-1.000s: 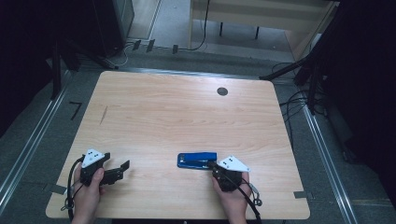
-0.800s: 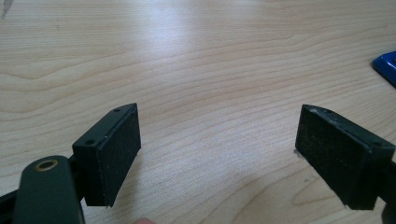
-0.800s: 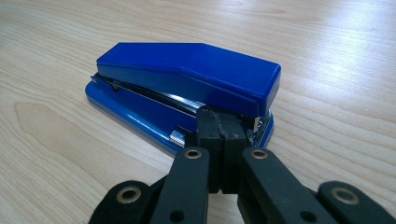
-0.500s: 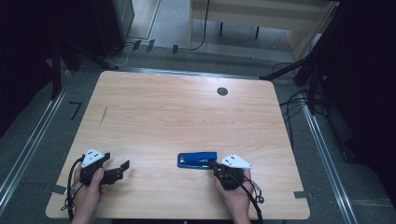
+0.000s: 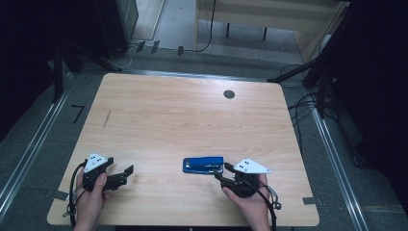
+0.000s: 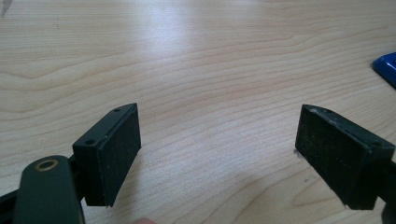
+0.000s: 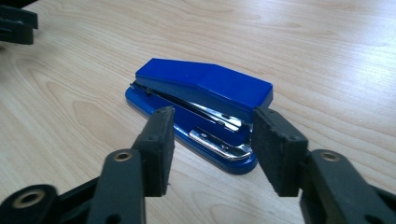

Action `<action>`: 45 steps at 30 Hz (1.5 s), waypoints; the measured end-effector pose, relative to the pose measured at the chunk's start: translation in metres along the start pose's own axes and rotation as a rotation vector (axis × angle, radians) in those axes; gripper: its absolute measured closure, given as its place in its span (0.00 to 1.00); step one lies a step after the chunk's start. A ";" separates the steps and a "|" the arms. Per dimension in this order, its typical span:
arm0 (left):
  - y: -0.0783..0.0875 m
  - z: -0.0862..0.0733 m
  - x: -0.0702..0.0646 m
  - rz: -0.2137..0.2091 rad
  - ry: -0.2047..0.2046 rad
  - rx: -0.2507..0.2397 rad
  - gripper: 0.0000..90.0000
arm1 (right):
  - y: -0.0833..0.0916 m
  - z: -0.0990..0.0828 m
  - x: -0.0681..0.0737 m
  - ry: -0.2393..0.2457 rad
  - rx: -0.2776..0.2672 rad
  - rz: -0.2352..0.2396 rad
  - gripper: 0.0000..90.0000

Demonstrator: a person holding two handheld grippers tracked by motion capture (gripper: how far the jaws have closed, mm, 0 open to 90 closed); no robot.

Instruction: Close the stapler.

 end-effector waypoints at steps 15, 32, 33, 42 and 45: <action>0.000 0.000 0.001 -0.005 0.007 0.003 0.16 | 0.022 0.005 -0.023 -0.076 -0.010 0.036 0.23; 0.000 0.000 0.000 -0.005 0.006 0.004 0.16 | 0.042 -0.002 -0.051 -0.065 -0.014 -0.044 0.19; 0.000 0.000 0.000 -0.003 0.006 0.003 0.16 | 0.043 -0.002 -0.053 -0.066 -0.017 -0.042 0.18; 0.000 0.000 0.000 -0.001 0.001 0.004 0.16 | 0.056 -0.006 -0.067 -0.076 -0.029 -0.059 0.17; 0.000 0.000 0.000 0.004 -0.002 0.003 0.16 | 0.059 -0.006 -0.072 -0.078 -0.025 -0.072 0.17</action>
Point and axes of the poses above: each handheld gripper's, and its own axes: y roughly backward along the jaws, z roughly out of its top, x roughly to its left, the point moved 3 cm from there along -y, roughly forward along the jaws, and after that the axes turned 6 degrees about -x, right-handed, at the moved point
